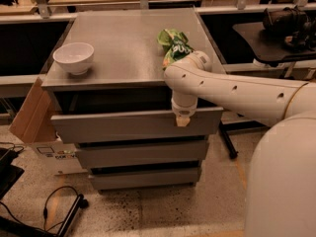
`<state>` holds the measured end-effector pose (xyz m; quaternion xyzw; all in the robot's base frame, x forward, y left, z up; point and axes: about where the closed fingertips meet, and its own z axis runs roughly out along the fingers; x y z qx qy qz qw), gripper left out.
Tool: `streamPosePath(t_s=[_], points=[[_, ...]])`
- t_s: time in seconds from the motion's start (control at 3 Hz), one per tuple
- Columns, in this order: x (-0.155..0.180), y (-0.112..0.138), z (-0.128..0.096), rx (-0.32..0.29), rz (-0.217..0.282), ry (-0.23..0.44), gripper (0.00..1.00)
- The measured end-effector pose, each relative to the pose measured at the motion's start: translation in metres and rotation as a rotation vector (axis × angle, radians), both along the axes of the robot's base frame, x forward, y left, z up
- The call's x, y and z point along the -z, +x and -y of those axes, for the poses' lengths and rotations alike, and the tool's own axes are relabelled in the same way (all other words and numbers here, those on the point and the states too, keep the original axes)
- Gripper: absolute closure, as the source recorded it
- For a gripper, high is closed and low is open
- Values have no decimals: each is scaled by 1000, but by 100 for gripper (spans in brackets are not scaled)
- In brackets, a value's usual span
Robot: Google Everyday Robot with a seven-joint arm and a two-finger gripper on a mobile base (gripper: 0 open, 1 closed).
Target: Open top drawer
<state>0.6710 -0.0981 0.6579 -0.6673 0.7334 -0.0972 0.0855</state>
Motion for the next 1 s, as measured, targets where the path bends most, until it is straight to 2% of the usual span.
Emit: streamPosePath(t_s=[1.0], points=[[0, 0, 0, 0, -2, -1, 28]])
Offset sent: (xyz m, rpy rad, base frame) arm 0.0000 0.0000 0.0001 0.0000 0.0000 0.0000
